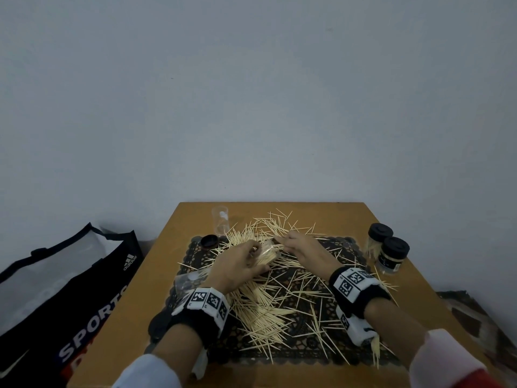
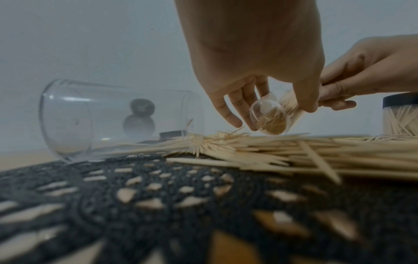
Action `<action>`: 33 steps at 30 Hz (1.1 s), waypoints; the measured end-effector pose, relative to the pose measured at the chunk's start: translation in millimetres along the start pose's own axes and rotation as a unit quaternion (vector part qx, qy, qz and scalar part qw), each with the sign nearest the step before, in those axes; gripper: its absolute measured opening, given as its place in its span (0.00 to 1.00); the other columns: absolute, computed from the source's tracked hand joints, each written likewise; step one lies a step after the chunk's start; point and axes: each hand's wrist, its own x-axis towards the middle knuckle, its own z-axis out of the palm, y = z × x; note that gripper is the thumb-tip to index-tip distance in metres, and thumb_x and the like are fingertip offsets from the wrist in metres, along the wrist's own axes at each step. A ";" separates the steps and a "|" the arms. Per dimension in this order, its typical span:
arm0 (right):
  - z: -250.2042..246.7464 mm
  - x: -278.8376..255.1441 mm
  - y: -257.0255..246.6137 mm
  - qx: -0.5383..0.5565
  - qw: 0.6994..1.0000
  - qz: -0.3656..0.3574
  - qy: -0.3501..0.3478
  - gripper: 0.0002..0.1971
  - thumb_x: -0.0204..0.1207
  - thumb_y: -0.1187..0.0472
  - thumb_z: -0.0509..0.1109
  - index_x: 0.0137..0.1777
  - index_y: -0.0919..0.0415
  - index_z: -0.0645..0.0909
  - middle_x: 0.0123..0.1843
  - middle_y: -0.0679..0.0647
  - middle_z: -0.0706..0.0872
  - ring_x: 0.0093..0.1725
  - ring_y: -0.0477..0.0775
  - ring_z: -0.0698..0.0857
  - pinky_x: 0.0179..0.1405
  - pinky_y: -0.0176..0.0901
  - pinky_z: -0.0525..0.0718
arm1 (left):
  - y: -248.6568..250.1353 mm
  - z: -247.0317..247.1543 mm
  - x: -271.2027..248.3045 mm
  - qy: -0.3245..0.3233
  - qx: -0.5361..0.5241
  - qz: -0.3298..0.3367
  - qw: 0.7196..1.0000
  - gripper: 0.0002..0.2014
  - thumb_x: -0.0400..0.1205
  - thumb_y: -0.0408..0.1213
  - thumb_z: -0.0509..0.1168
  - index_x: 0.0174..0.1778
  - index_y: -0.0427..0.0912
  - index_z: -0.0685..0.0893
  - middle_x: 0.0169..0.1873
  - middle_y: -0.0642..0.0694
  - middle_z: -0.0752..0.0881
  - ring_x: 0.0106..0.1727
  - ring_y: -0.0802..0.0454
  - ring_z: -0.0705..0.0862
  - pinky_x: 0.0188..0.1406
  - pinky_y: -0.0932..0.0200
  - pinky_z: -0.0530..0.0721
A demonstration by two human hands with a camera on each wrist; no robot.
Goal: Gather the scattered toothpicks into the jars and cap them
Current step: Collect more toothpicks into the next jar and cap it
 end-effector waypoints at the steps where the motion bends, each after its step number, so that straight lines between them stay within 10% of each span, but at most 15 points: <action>1: -0.3 -0.4 -0.1 0.008 1.000 -0.001 0.003 0.20 0.85 0.66 0.60 0.77 0.61 0.72 0.54 0.55 0.83 0.49 0.53 0.80 0.51 0.47 0.82 | 0.2 -0.3 -0.1 0.000 0.004 0.000 1.000 0.28 0.78 0.60 0.68 0.70 0.48 0.76 0.59 0.50 0.86 0.49 0.56 0.81 0.42 0.63 0.72; 8: -5.6 -4.7 -5.7 0.055 0.998 0.020 0.030 0.14 0.83 0.63 0.65 0.67 0.55 0.79 0.53 0.43 0.85 0.41 0.38 0.80 0.38 0.31 0.76 | 1.0 -0.5 -0.6 -0.006 -0.011 0.003 1.000 0.28 0.78 0.59 0.69 0.70 0.48 0.76 0.60 0.49 0.87 0.49 0.57 0.82 0.45 0.64 0.74; 13: -4.3 -5.3 -5.4 0.095 0.995 0.028 0.024 0.03 0.81 0.62 0.67 0.53 0.57 0.78 0.43 0.48 0.84 0.34 0.48 0.79 0.32 0.40 0.75 | 0.8 0.4 -0.2 -0.011 -0.018 0.008 1.000 0.29 0.78 0.59 0.69 0.71 0.48 0.76 0.60 0.49 0.86 0.51 0.56 0.82 0.46 0.64 0.75; 19: -1.3 -1.9 -1.9 0.092 0.995 0.005 0.041 0.02 0.79 0.64 0.69 0.50 0.58 0.81 0.51 0.44 0.79 0.49 0.39 0.77 0.47 0.27 0.73 | 1.5 1.2 0.2 -0.034 -0.027 0.024 0.999 0.29 0.79 0.58 0.69 0.72 0.47 0.76 0.59 0.47 0.87 0.50 0.56 0.83 0.46 0.65 0.77; 33: -5.2 -3.8 -4.7 0.145 0.987 0.009 0.074 0.04 0.73 0.67 0.75 0.46 0.60 0.87 0.44 0.43 0.86 0.44 0.33 0.82 0.47 0.24 0.77 | -2.5 6.4 1.5 -0.034 -0.058 0.025 0.997 0.29 0.78 0.59 0.69 0.71 0.46 0.76 0.57 0.46 0.87 0.49 0.52 0.86 0.51 0.60 0.84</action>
